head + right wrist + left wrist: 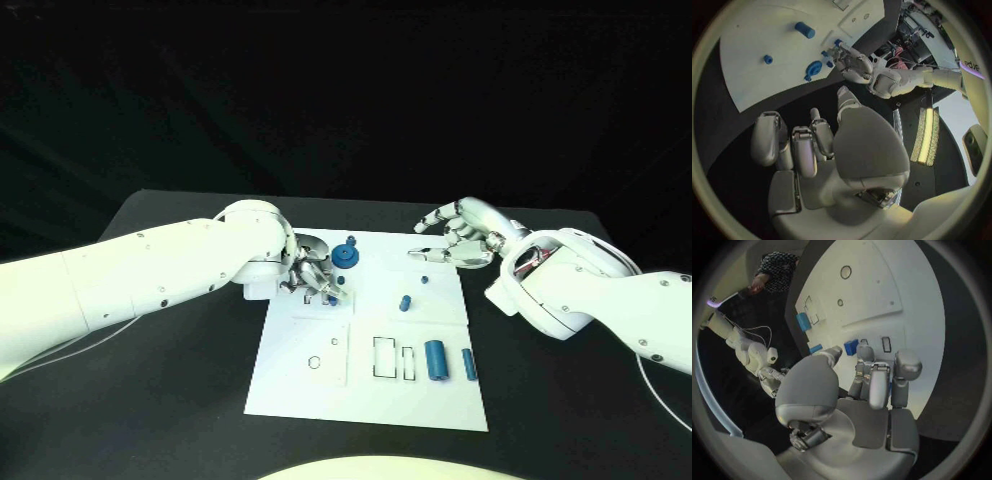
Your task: Assemble the parts on the task board
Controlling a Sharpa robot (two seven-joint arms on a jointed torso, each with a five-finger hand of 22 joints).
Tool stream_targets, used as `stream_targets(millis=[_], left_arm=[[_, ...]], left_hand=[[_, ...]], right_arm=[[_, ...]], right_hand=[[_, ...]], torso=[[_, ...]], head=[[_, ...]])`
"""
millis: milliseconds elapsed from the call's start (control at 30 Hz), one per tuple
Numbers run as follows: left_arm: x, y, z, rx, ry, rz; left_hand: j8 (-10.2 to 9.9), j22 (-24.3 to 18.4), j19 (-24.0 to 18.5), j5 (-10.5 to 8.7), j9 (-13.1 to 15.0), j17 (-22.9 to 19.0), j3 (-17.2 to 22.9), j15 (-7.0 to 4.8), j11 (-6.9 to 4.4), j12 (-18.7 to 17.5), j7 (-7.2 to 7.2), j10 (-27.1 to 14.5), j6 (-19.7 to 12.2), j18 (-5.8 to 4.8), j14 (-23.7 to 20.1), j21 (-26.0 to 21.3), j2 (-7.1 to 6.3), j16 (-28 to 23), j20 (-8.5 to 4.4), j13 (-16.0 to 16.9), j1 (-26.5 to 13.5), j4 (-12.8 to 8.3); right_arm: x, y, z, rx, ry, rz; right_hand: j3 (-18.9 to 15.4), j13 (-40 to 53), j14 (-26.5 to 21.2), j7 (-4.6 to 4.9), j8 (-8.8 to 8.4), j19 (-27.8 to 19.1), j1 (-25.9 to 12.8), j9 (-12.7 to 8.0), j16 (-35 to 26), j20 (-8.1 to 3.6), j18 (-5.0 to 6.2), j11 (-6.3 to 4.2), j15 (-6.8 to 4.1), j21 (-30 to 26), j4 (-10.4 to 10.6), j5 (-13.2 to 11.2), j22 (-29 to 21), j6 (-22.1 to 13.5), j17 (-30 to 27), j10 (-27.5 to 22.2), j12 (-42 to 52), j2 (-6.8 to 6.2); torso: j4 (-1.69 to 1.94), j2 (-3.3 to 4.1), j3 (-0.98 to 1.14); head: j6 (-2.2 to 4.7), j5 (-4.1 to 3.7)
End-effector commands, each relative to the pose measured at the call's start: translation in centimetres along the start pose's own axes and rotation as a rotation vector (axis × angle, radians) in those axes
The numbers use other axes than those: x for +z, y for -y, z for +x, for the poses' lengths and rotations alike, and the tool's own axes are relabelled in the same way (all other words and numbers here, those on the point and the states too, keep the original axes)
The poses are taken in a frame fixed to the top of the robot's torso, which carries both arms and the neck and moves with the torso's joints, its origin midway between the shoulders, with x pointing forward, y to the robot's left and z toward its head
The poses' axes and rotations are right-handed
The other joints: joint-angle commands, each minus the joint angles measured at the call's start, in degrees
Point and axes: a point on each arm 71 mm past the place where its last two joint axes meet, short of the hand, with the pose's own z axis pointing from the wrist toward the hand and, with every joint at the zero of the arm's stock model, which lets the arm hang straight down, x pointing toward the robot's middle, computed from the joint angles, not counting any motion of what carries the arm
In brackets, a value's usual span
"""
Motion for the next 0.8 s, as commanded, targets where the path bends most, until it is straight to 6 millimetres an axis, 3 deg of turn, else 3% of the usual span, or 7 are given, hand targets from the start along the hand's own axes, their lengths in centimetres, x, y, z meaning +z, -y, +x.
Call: stream_targets(millis=[33,500,600,633,800], left_arm=[[0.13,0.13,0.24,0.007,-0.027,0.012],[0.33,0.06,0.25,-0.001,-0.019,0.014],[0.33,0.13,0.17,-0.039,-0.009,0.027],[0.32,0.15,0.12,-0.061,-0.004,0.035],[0.24,0.13,-0.08,-0.134,0.014,0.056]], left_hand=[[0.2,0.1,0.3,-0.03,0.1,5.9,0.5,-0.38,-0.04,0.3,-0.25,0.3,0.0,-0.76,1.4,0.3,0.04,0.2,-0.08,0.1,0.8,0.0],[0.2,0.2,0.2,0.04,0.4,6.0,1.1,-0.45,-0.11,0.4,-0.33,0.5,-0.1,-0.77,1.4,0.4,0.41,0.3,-0.12,0.3,1.7,0.0],[0.3,0.5,0.2,-0.17,1.0,6.2,3.1,-0.59,-0.30,0.6,-0.50,0.6,-0.2,-0.78,1.5,0.6,1.31,0.4,-0.21,0.5,3.8,0.0],[0.8,0.8,0.3,-0.17,1.7,6.4,5.3,-0.82,-0.57,0.7,-0.81,0.8,-0.1,-0.82,1.7,0.8,1.62,0.5,-0.38,0.7,6.3,-0.2],[2.7,1.6,0.6,-0.22,4.5,7.7,11.1,-1.32,-1.15,2.0,-1.35,2.3,-0.4,-0.93,2.3,1.4,1.15,1.3,-0.81,2.3,10.0,-0.4]], right_arm=[[0.01,-0.03,0.06,-0.010,-0.004,-0.004],[0.01,-0.03,0.08,-0.010,-0.006,-0.004],[0.02,-0.01,0.11,-0.011,-0.010,-0.002],[0.02,0.01,0.13,-0.011,-0.012,-0.001],[0.04,0.07,0.18,-0.013,-0.019,0.003]], right_hand=[[0.4,2.2,5.2,0.03,0.42,0.0,0.3,-0.1,-0.2,-0.38,0.28,-0.26,-0.18,-0.1,-0.1,0.2,2.9,0.4,12.0,0.0,0.4,0.50],[0.5,2.2,5.2,0.02,0.45,0.0,0.4,-0.1,-0.2,-0.39,0.28,-0.27,-0.19,-0.1,-0.1,0.2,2.9,0.4,12.0,0.0,0.4,0.57],[0.5,2.2,5.2,0.02,0.45,0.0,0.4,-0.1,-0.2,-0.39,0.28,-0.27,-0.19,-0.1,-0.1,0.2,2.9,0.4,12.0,0.0,0.4,0.57],[0.5,2.2,5.2,0.02,0.46,0.0,0.4,-0.1,-0.2,-0.39,0.30,-0.27,-0.19,-0.2,-0.1,0.2,2.9,0.4,12.0,0.0,0.4,0.64],[0.5,2.2,5.2,0.02,0.46,0.0,0.4,-0.1,-0.2,-0.39,0.30,-0.27,-0.19,-0.2,-0.1,0.2,2.9,0.4,12.0,0.0,0.4,0.64]], torso=[[-0.09,-0.02,0.01],[0.01,0.02,-0.02],[0.01,0.03,-0.04],[0.01,0.02,-0.03],[0.02,0.00,-0.07]], head=[[-0.07,0.02],[-0.17,-0.12],[-0.25,-0.10],[-0.26,-0.10],[-0.26,-0.14]])
